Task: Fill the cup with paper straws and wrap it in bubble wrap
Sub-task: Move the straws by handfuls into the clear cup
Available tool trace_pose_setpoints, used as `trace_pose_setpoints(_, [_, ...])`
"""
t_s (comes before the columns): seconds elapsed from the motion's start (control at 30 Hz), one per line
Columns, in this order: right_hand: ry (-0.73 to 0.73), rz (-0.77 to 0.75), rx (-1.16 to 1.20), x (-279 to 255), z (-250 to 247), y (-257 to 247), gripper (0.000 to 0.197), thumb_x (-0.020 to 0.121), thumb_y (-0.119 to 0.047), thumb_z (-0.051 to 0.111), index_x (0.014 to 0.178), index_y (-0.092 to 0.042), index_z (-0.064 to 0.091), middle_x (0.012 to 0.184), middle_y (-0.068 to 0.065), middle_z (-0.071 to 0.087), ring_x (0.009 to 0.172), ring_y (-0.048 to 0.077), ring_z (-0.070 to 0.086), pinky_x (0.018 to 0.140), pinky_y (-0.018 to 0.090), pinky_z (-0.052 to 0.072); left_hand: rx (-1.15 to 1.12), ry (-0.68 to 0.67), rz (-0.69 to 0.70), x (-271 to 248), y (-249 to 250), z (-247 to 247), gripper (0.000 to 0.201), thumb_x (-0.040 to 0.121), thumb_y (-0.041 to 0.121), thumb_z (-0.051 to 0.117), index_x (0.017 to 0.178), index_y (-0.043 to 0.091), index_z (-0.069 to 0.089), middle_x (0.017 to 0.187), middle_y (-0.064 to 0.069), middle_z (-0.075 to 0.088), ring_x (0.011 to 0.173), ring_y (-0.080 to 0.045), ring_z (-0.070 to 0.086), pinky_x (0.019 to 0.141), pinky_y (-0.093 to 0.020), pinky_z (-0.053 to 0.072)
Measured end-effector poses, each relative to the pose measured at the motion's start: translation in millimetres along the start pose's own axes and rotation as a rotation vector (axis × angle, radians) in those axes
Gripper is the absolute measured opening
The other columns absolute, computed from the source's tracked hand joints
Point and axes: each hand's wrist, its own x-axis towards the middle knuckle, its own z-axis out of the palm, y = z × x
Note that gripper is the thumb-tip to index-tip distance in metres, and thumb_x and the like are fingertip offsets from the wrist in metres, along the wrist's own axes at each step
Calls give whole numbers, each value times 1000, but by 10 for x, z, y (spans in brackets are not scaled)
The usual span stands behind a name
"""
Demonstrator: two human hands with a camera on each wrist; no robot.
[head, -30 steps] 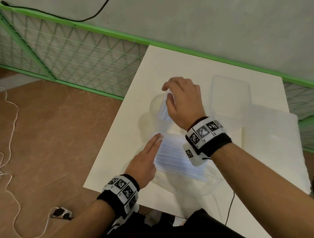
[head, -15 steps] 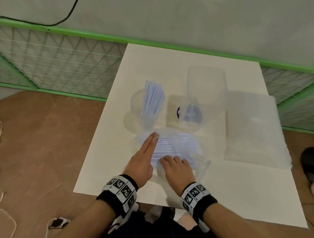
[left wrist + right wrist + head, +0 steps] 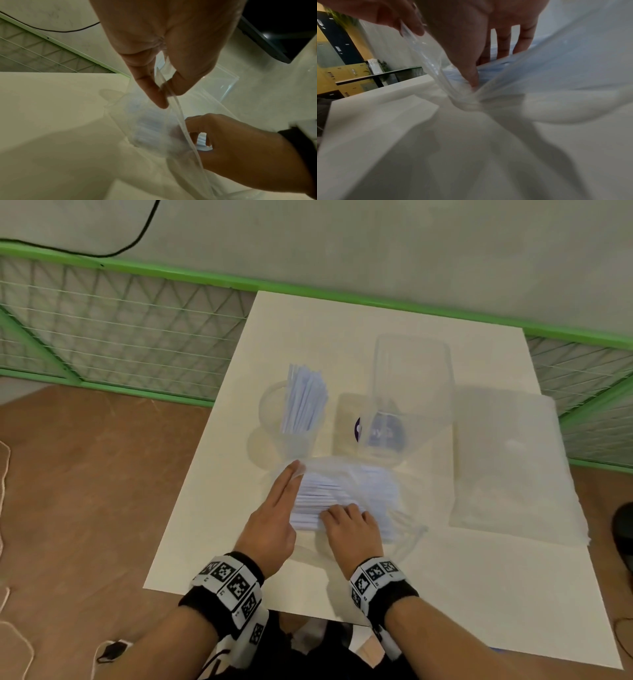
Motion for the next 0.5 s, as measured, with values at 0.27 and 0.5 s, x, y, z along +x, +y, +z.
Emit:
trace_pose_setpoints(0.27, [-31,-7,-63,117,32,-49,28,44,-10,84,68,-18,72,70,0,69,67,25,66,60,39,52,-10,19,-44,-62,-56,19,101,75,-13,50,156,31,11,157,34,-7,105,-11,58,61,-10,41])
trace_pose_setpoints(0.5, [-95,-30,-79,154,21,-95,28,56,-13,80,83,-16,71,84,2,69,77,27,64,67,44,49,-49,12,-42,-54,-5,31,99,77,-14,48,156,32,9,157,34,-9,115,-10,56,63,-4,35])
